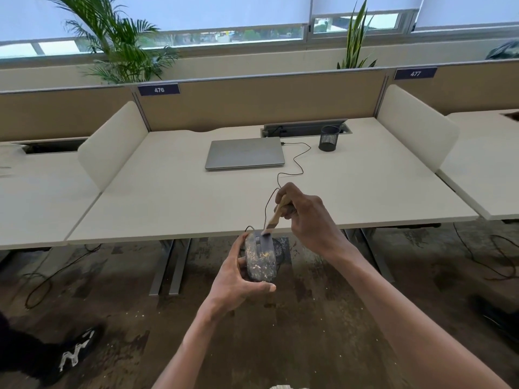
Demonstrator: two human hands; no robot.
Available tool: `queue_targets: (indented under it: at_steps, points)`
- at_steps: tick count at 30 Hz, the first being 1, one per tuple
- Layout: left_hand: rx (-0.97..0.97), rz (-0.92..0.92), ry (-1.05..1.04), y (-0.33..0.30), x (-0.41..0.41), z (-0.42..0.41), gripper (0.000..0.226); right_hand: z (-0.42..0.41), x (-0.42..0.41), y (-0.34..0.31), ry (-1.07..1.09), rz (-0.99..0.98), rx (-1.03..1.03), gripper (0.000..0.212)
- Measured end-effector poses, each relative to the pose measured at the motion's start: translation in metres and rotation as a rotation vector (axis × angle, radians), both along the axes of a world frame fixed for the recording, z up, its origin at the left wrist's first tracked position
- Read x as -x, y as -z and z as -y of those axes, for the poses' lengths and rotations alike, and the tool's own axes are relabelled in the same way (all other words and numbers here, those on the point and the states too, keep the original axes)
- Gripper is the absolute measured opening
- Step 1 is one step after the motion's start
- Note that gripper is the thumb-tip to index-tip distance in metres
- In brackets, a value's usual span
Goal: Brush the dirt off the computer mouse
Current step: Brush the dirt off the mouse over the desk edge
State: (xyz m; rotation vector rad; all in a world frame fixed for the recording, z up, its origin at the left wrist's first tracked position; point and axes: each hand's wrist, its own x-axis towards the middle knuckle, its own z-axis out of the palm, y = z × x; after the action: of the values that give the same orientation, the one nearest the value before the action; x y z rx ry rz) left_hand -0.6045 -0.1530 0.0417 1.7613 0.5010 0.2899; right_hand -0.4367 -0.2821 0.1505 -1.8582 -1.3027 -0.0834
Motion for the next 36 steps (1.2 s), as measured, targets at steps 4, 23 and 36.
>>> queue_targets:
  at_steps: [4, 23, 36]
  points:
    - [0.021, -0.003, 0.011, 0.005, 0.003, -0.001, 0.138, 0.01, -0.008, 0.002, 0.034, -0.023, 0.064, 0.04]
    - [0.022, 0.06, -0.029, 0.003, -0.003, 0.0, 0.115, 0.015, -0.009, 0.017, 0.239, -0.244, -0.091, 0.023]
    - [0.032, 0.05, -0.018, 0.003, 0.002, -0.006, 0.126, 0.013, -0.016, 0.032, 0.445, -0.792, -0.188, 0.018]
